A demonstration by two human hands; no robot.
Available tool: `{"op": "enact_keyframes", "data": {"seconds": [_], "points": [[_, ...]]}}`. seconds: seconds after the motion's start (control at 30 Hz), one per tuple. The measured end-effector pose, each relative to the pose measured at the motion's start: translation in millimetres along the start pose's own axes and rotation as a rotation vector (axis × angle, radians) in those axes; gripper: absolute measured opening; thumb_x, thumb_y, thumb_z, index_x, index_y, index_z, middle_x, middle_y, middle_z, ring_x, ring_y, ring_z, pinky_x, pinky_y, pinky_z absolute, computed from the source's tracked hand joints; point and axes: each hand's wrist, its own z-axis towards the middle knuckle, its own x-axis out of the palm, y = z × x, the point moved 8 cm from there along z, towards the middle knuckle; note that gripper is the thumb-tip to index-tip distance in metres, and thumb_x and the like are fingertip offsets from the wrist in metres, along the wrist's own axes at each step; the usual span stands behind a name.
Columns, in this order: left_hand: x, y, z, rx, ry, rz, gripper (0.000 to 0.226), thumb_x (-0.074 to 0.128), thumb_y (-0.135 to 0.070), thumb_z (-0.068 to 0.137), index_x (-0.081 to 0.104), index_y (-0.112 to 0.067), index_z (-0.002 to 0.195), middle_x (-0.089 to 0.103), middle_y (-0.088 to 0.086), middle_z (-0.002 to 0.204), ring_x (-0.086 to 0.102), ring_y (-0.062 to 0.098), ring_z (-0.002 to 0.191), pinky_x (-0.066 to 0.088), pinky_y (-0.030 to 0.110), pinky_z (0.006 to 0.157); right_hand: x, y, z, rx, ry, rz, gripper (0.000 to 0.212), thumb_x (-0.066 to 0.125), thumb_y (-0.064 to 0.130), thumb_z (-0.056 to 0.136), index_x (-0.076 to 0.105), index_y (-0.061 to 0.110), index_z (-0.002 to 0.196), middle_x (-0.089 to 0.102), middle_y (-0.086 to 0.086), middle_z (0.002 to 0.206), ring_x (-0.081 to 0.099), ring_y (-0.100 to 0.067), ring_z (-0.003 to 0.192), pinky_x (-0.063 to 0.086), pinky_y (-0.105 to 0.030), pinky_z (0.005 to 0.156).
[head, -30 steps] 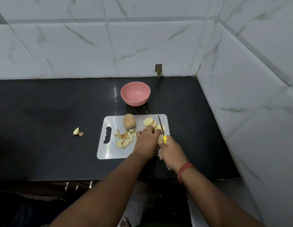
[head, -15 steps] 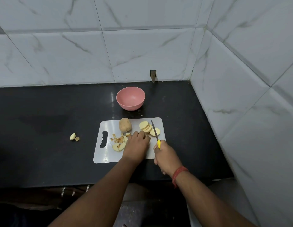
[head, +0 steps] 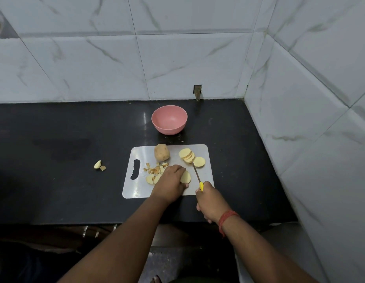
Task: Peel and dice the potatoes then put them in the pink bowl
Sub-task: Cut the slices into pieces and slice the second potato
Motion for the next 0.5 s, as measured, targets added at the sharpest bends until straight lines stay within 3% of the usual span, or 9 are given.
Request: {"op": "enact_keyframes", "data": {"seconds": [0.17,0.27,0.33,0.5], "points": [[-1,9,3,-0.041,0.011,-0.054,0.059,0.075,-0.022,0.088,0.053,-0.007,0.141,0.052,0.006,0.138,0.044,0.024,0.128,0.033,0.03,0.11,14,-4,9,-0.005,0.008,-0.133,0.019,0.032,0.025,0.102,0.042,0.011,0.109,0.062,-0.014,0.097,0.052,-0.021,0.06,0.041,-0.028,0.043],[-2,9,4,-0.059,-0.005,-0.079,0.056,0.078,-0.022,0.085,0.057,-0.009,0.135,0.054,0.005,0.133,0.047,0.023,0.124,0.035,0.03,0.107,16,0,16,-0.028,-0.02,-0.211,0.013,0.034,0.018,0.101,0.041,0.009,0.107,0.06,-0.013,0.096,0.054,-0.025,0.071,0.043,-0.029,0.051],[-2,8,5,-0.06,-0.001,-0.071,0.055,0.077,-0.024,0.085,0.058,-0.009,0.135,0.055,0.004,0.132,0.047,0.023,0.123,0.036,0.031,0.107,17,2,20,-0.009,-0.012,-0.25,0.011,0.038,0.014,0.099,0.041,0.009,0.108,0.057,-0.012,0.095,0.056,-0.027,0.075,0.04,-0.026,0.047],[-3,6,9,-0.057,0.001,-0.053,0.053,0.077,-0.026,0.085,0.06,-0.011,0.133,0.056,0.005,0.126,0.048,0.023,0.119,0.04,0.033,0.103,21,6,24,0.039,0.023,-0.314,0.025,0.045,0.003,0.093,0.042,0.007,0.117,0.059,-0.012,0.098,0.058,-0.026,0.076,0.039,-0.028,0.045]]}}
